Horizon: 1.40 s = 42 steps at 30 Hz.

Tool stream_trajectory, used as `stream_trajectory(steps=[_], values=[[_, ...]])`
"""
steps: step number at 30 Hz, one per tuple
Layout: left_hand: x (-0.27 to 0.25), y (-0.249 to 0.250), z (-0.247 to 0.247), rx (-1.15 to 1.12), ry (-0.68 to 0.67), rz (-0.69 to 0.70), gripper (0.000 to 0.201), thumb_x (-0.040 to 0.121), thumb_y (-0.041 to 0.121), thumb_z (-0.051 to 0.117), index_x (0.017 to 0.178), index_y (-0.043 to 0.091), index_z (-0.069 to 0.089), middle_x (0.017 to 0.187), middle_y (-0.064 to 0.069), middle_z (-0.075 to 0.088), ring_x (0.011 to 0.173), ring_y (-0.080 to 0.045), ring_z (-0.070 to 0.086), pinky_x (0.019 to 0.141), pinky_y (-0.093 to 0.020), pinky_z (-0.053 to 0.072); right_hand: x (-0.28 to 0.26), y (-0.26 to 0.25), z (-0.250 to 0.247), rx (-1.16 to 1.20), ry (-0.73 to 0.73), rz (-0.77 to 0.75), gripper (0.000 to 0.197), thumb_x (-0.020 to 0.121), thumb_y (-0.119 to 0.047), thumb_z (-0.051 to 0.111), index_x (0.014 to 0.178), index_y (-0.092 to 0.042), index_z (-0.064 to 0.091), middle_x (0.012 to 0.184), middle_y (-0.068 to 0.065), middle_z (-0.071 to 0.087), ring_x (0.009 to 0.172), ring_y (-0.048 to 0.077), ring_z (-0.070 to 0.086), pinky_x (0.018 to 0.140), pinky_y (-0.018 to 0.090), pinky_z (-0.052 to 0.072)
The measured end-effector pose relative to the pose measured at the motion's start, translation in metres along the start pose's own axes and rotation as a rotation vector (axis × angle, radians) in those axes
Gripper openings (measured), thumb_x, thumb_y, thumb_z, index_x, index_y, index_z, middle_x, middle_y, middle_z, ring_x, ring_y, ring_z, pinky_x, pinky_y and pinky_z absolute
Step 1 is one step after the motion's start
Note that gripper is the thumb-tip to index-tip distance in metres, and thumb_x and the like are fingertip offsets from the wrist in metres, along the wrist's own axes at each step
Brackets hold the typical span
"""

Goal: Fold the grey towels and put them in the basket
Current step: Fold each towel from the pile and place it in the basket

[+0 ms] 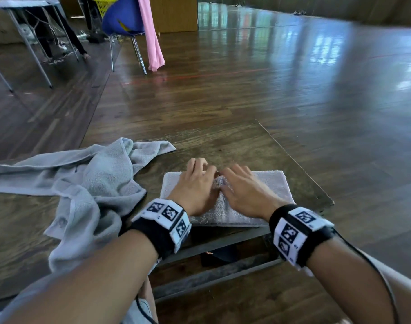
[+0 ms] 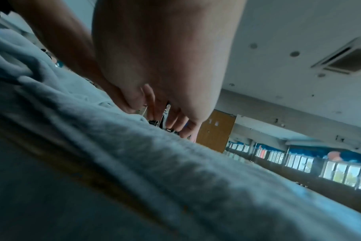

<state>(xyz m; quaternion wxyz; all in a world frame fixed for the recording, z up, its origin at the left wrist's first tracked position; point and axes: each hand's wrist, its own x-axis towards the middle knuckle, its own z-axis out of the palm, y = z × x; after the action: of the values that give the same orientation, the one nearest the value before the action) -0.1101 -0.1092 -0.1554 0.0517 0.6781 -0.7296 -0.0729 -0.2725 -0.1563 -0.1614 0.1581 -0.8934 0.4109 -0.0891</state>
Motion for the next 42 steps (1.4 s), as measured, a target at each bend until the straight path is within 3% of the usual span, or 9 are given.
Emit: stream_trajectory(steps=[2,5,11,15,21,26,36,40,42], values=[[-0.005,0.002,0.018,-0.003,-0.136,-0.052,0.056,0.103,0.035,0.038,0.152,0.016,0.018,0.162,-0.009,0.004,0.151,-0.030,-0.005,0.122,-0.050,0.011,-0.002,-0.002,0.021,-0.042,-0.099,0.017,0.055,0.107,-0.035,0.033,0.156,-0.013,0.025,0.166,0.006,0.020,0.154,0.022,0.014,0.125,0.044,0.017],[-0.010,-0.004,0.033,-0.077,-0.202,-0.078,0.059,0.105,0.045,0.019,0.157,0.024,0.001,0.166,0.002,-0.012,0.152,-0.022,-0.016,0.123,-0.047,-0.006,-0.009,0.005,0.039,-0.064,-0.087,0.038,0.063,0.108,-0.046,0.021,0.162,-0.018,0.008,0.171,-0.003,0.000,0.156,0.011,-0.005,0.127,0.039,0.001],[-0.007,-0.019,0.027,-0.079,-0.314,-0.092,0.068,0.098,0.066,0.014,0.154,0.041,-0.014,0.162,0.012,-0.026,0.149,-0.013,-0.025,0.121,-0.046,-0.013,-0.011,0.014,0.043,-0.100,-0.058,0.118,0.075,0.094,-0.072,0.009,0.161,-0.038,0.002,0.169,-0.014,-0.009,0.155,0.011,-0.014,0.124,0.039,-0.007],[-0.010,-0.033,0.020,-0.084,-0.387,-0.105,0.094,0.080,0.088,0.024,0.150,0.047,-0.023,0.159,0.011,-0.034,0.146,-0.015,-0.032,0.120,-0.046,-0.015,-0.021,0.025,0.038,-0.113,-0.060,0.180,0.091,0.079,-0.093,0.006,0.158,-0.048,-0.005,0.168,-0.016,-0.015,0.154,0.013,-0.019,0.124,0.042,-0.009],[-0.019,-0.049,0.016,-0.099,-0.434,-0.129,0.129,0.054,0.101,0.041,0.146,0.047,-0.030,0.155,0.012,-0.041,0.143,-0.015,-0.039,0.119,-0.049,-0.017,-0.032,0.040,0.028,-0.121,-0.063,0.243,0.111,0.065,-0.105,0.010,0.158,-0.047,-0.009,0.167,-0.013,-0.018,0.154,0.014,-0.021,0.124,0.043,-0.009],[-0.028,-0.056,0.012,-0.090,-0.435,-0.181,0.136,0.050,0.100,0.048,0.146,0.045,-0.032,0.155,0.011,-0.041,0.144,-0.014,-0.037,0.120,-0.052,-0.015,-0.040,0.042,0.022,-0.147,-0.036,0.288,0.118,0.065,-0.104,0.011,0.161,-0.037,-0.005,0.169,-0.007,-0.014,0.155,0.015,-0.017,0.126,0.041,-0.006],[-0.028,-0.056,0.012,-0.092,-0.420,-0.199,0.139,0.044,0.104,0.041,0.146,0.045,-0.032,0.156,0.011,-0.040,0.144,-0.012,-0.036,0.120,-0.052,-0.013,-0.056,0.059,0.015,-0.099,-0.003,0.424,0.129,0.068,-0.102,0.012,0.161,-0.015,-0.011,0.169,-0.001,-0.017,0.154,0.012,-0.018,0.127,0.041,-0.003],[-0.028,-0.054,0.013,-0.090,-0.404,-0.222,0.136,0.047,0.103,0.041,0.147,0.044,-0.030,0.157,0.010,-0.039,0.145,-0.013,-0.034,0.120,-0.053,-0.012,-0.049,0.041,0.014,-0.146,0.028,0.446,0.108,0.086,-0.085,0.021,0.160,-0.011,-0.005,0.168,0.012,-0.014,0.155,0.026,-0.016,0.125,0.046,-0.007],[-0.027,-0.053,0.013,-0.091,-0.398,-0.233,0.136,0.047,0.103,0.042,0.147,0.044,-0.029,0.157,0.010,-0.038,0.146,-0.014,-0.033,0.120,-0.055,-0.011,-0.047,0.020,0.013,-0.205,0.149,0.322,0.080,0.095,-0.065,0.036,0.154,-0.014,0.019,0.159,0.016,0.016,0.146,0.033,0.015,0.122,0.047,0.017]])
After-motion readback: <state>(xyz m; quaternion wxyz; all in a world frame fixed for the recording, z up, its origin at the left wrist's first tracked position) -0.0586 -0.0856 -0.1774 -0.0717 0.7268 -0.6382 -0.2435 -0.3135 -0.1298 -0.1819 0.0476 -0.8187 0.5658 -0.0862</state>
